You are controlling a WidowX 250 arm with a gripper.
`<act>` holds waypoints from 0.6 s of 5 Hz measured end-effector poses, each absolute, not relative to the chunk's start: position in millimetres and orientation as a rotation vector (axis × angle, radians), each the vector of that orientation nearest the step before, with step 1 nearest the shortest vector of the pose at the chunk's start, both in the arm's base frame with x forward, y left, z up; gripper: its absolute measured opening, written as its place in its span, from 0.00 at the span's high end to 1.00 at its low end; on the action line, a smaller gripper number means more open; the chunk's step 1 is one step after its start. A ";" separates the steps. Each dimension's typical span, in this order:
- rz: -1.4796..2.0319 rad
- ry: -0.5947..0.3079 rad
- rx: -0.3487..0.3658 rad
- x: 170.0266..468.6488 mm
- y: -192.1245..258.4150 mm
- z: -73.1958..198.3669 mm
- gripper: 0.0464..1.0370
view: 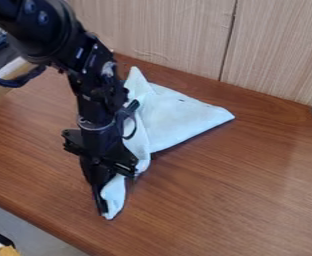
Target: Fold the cloth from bottom to top
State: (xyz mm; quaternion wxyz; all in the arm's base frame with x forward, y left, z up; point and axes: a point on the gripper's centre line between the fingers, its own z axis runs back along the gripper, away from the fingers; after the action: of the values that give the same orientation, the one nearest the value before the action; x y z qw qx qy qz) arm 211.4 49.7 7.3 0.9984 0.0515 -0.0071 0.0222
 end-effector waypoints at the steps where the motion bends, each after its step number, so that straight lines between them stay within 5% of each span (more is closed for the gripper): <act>1: 0.072 -0.015 0.088 207.5 54.9 17.4 0.97; 3: 0.078 -0.092 0.039 234.0 50.4 46.7 0.98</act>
State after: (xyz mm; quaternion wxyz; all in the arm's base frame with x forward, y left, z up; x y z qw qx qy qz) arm 234.0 50.4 46.7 0.9980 0.0194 -0.0460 0.0392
